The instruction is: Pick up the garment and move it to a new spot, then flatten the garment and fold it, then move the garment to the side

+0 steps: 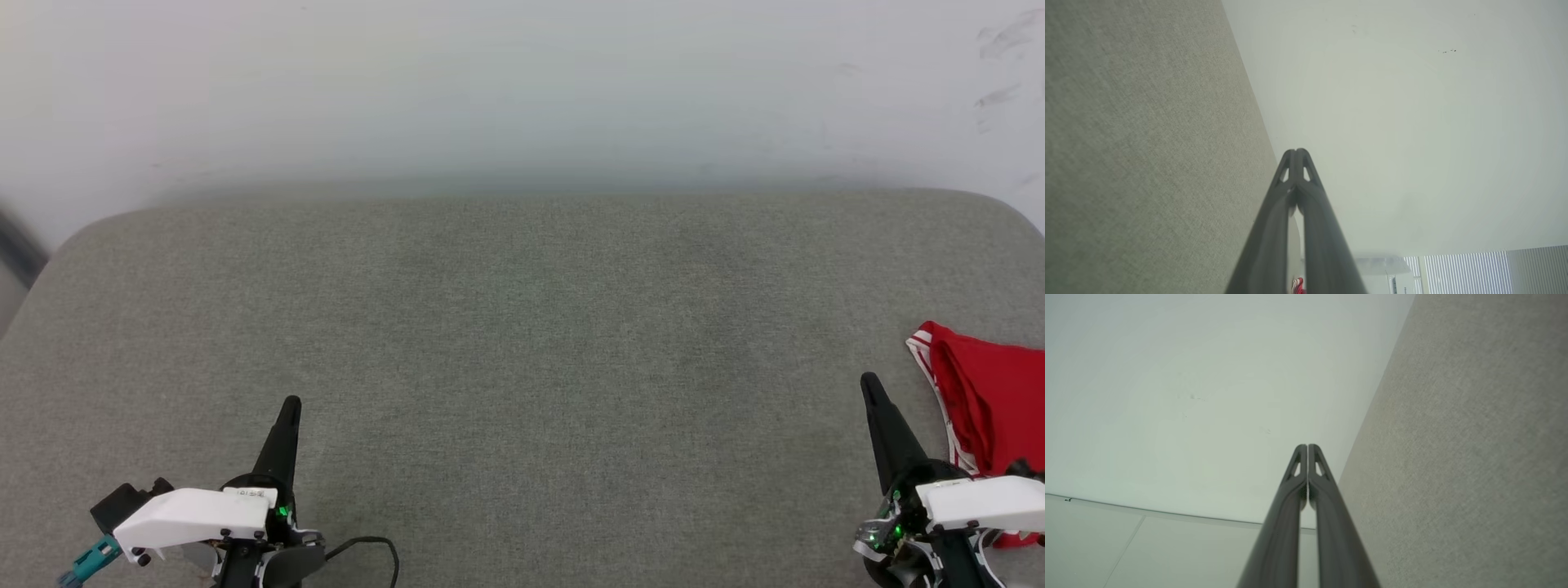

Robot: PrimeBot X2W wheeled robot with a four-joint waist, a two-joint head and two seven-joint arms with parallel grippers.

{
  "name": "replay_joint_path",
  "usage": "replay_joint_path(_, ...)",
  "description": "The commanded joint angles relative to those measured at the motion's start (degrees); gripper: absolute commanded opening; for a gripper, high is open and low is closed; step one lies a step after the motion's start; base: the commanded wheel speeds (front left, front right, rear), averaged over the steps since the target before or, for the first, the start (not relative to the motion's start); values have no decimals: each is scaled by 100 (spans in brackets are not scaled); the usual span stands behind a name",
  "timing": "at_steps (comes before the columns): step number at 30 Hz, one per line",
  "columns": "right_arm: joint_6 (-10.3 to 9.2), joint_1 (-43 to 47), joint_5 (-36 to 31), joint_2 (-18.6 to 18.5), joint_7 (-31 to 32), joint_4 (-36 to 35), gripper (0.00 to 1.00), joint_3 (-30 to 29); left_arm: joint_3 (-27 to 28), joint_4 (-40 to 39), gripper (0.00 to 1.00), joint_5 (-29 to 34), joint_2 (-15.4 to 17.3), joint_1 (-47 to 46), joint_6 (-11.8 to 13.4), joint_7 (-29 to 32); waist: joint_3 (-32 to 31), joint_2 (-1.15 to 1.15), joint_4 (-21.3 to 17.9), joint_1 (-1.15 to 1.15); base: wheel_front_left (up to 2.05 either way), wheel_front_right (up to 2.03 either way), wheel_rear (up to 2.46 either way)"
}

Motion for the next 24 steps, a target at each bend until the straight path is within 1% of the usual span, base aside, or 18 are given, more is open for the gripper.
replay_joint_path(1,-3,-132,129,-7,24,17,0,-10,58,0,0,-94,-20,-104,-34,37,1,0,3,0,0,0,0)
replay_joint_path(24,-4,-272,1036,23,104,253,0,-85,337,61,0,-798,-174,-138,-228,281,25,0,54,0,0,0,0)
